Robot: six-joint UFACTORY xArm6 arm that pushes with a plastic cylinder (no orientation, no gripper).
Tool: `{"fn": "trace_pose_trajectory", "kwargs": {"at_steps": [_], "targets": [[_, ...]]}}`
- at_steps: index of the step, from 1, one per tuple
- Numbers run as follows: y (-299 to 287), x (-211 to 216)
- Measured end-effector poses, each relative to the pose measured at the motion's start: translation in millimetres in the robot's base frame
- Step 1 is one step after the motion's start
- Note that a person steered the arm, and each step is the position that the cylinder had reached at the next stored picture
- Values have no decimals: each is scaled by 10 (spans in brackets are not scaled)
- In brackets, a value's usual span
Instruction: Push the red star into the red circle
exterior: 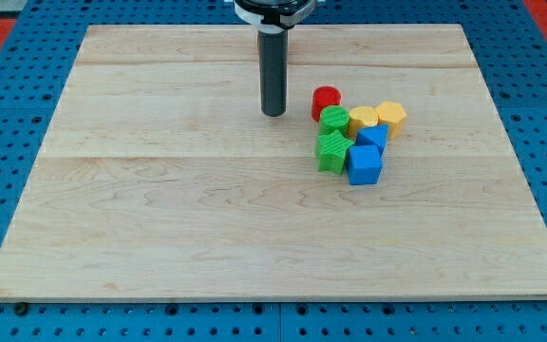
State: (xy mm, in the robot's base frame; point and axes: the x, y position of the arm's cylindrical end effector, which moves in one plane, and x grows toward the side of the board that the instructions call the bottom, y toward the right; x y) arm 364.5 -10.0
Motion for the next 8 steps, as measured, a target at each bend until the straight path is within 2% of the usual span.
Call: {"fn": "trace_pose_trajectory", "kwargs": {"at_steps": [1,2,4,5,6,8], "targets": [[-609,-309],[-538,-1093],[11,-1581],[346,-1700],[545,-1264],[868,-1140]]}}
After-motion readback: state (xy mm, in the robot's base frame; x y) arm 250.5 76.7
